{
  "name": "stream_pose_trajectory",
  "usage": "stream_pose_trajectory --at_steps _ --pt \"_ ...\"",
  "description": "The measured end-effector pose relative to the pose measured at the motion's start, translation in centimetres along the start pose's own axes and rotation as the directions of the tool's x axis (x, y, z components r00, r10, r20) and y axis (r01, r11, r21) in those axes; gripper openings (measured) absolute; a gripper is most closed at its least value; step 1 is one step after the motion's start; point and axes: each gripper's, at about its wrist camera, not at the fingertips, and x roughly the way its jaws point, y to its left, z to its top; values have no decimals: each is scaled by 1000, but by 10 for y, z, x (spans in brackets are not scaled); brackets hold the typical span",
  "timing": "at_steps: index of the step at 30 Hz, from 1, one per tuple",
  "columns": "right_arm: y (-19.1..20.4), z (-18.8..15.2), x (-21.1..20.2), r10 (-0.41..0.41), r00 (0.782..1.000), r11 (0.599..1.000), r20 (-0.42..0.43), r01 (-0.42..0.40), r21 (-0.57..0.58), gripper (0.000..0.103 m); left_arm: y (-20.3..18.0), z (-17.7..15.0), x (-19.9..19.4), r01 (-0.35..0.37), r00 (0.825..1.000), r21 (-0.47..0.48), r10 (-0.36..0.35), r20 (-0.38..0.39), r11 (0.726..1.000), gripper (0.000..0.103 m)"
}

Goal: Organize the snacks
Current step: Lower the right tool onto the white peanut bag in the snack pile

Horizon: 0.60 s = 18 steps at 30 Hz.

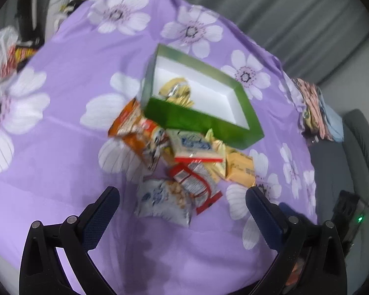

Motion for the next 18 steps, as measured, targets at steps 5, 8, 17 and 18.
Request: stream_pose_trajectory --at_steps 5,8,17,18 --pt "21 -10 25 88 994 995 -59 -91 -45 101 13 -7 19 -16 999 -26 14 -47 1000 102" --pt "29 -12 37 122 989 990 -84 -127 -56 97 16 -9 23 -38 998 -11 37 -44 999 102" --pt "52 -13 77 211 965 972 -154 -223 -68 70 31 -8 38 -38 997 -42 35 -72 998 101" --pt "54 -12 80 214 964 972 -157 -226 -64 68 32 -8 39 -34 997 -46 31 -73 998 98"
